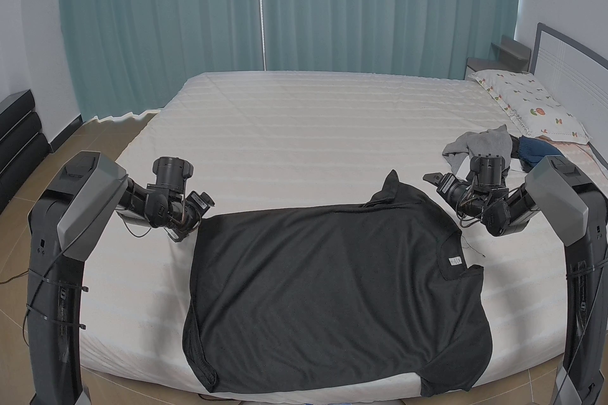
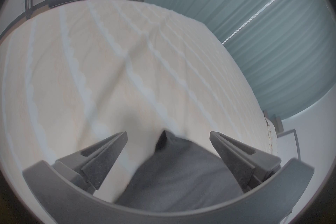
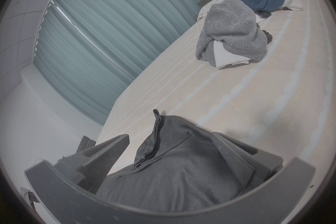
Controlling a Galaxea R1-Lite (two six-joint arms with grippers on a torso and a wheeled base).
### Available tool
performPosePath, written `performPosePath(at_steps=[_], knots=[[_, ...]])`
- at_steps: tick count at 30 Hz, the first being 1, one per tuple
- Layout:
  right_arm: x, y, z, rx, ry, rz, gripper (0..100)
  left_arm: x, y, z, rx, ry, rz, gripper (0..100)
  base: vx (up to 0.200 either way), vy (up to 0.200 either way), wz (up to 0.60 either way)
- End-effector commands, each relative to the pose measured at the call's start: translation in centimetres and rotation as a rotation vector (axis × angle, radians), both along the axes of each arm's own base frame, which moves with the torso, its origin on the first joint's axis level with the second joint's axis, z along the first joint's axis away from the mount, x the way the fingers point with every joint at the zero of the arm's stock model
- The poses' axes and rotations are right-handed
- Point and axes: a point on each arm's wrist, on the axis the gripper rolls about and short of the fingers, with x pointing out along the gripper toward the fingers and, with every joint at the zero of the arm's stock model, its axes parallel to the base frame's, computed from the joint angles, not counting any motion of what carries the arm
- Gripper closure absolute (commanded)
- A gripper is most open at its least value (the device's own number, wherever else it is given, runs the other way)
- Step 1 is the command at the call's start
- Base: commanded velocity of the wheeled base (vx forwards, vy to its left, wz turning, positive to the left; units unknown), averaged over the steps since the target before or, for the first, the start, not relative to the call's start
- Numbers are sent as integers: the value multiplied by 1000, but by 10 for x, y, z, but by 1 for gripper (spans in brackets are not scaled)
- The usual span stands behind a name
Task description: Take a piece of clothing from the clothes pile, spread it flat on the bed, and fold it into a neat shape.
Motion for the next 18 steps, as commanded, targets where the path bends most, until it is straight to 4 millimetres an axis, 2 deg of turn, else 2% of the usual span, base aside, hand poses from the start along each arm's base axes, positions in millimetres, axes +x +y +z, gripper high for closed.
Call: performPosePath(at_steps=[1,9,18], knots=[[0,0,-4,0,8,0,0,5,13,8,0,-29,25,0,0,0,0],[0,-2,-5,-1,10,-3,0,7,6,7,-12,-31,-1,0,0,0,0],[-2,-9,-8,-2,25,-18,0,20,-14,-10,-45,-16,-72,0,0,0,0]])
